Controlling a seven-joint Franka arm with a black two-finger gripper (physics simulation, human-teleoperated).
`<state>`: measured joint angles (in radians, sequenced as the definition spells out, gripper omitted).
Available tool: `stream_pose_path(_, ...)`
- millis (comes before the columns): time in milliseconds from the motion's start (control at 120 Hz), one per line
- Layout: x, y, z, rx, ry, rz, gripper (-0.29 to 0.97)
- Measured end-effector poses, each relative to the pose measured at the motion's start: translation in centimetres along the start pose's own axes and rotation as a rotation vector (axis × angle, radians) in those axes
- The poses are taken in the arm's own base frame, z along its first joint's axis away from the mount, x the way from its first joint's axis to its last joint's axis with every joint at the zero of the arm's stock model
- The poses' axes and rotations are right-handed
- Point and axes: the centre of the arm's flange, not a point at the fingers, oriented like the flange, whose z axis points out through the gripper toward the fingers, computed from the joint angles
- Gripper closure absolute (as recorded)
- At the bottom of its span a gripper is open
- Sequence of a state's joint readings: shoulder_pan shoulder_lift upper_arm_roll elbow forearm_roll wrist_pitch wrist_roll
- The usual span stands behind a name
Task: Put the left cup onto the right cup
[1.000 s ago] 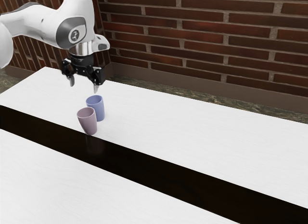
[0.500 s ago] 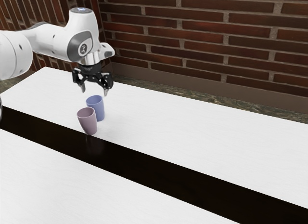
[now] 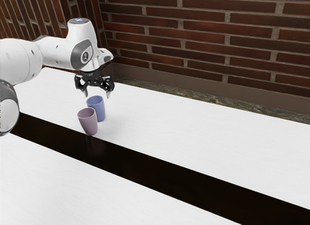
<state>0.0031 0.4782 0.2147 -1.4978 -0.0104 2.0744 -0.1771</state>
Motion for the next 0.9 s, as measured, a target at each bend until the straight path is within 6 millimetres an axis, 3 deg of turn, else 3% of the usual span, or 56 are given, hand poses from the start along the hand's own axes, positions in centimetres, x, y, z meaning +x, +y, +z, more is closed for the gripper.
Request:
stream_pose_path(283,2.3,-1.8,0.9,-0.011,0.034,-0.039,0.00)
stream_pose_path(900,4.8,0.2,4.0,-0.032,0.049,0.012,0.00)
